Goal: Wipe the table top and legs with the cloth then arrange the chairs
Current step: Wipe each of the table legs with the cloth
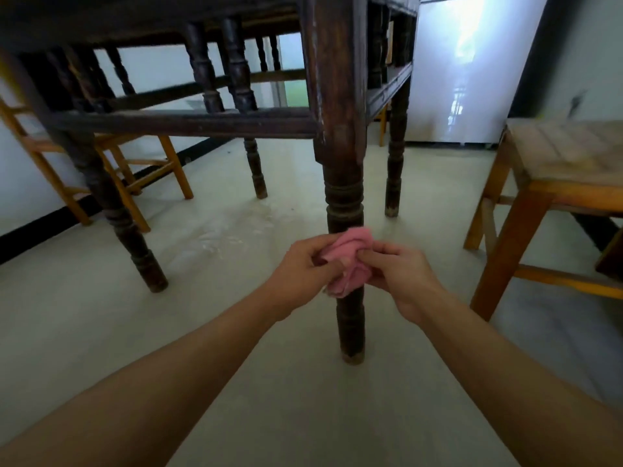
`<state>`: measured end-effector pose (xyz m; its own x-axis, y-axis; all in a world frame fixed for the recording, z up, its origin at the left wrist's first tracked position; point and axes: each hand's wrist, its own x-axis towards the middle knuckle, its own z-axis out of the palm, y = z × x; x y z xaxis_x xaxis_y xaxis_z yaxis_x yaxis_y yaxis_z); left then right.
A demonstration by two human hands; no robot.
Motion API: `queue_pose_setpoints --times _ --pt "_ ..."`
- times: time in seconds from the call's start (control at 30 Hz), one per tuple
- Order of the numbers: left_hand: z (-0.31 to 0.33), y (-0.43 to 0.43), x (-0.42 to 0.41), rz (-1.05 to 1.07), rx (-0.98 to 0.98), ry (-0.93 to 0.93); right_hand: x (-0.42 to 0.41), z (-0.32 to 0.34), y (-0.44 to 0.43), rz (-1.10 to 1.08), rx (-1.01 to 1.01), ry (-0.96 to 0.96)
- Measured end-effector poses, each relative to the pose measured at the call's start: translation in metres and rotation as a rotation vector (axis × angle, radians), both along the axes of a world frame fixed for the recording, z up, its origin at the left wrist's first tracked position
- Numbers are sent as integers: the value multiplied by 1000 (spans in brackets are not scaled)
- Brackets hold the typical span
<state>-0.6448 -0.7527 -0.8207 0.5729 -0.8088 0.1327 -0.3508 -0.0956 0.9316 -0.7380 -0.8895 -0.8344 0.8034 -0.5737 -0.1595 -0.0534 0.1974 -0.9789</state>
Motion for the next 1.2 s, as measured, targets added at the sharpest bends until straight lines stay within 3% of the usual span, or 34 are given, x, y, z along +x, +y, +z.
queue_pose_setpoints --times 0.07,0.17,0.3,0.37,0.43,0.57,0.6,0.73,0.8,0.87,0.93,1.0,1.1,1.13,1.2 --pt "9 1 -2 68 -66 108 4 15 3 67 10 44" --pt "22 2 6 300 -92 111 6 43 -3 111 -126 66" --pt "51 -7 44 714 -257 49 16 78 -31 -218 -403 -1" --pt "62 -18 48 813 -376 -79 26 90 -38 -260 -511 -32" --pt "45 -33 32 731 -377 -324 33 96 -39 -223 -594 -33" --pt "-10 -29 -33 -70 19 -729 33 86 -42 -147 -655 -34" --pt "-9 -24 -31 -51 6 -775 33 82 -43 -130 -679 -21" --pt "34 -14 33 786 -207 -576 39 78 -47 -135 -679 -12" --pt "35 -20 35 725 -194 -635 45 77 -41 -104 -644 -35" --pt "1 -30 16 375 -32 -653 49 72 -31 -51 -615 -72" --pt "-24 -24 -4 115 87 -467 49 65 -26 -16 -629 -84" --pt "-24 -14 5 202 44 -422 47 62 -26 18 -647 -90" --pt "8 -12 39 739 -125 -460 45 59 -24 48 -697 -79" --pt "16 -16 39 783 -163 -532 45 58 -22 48 -716 -68" --pt "-3 -25 25 609 -75 -637 45 55 -18 59 -729 -68"
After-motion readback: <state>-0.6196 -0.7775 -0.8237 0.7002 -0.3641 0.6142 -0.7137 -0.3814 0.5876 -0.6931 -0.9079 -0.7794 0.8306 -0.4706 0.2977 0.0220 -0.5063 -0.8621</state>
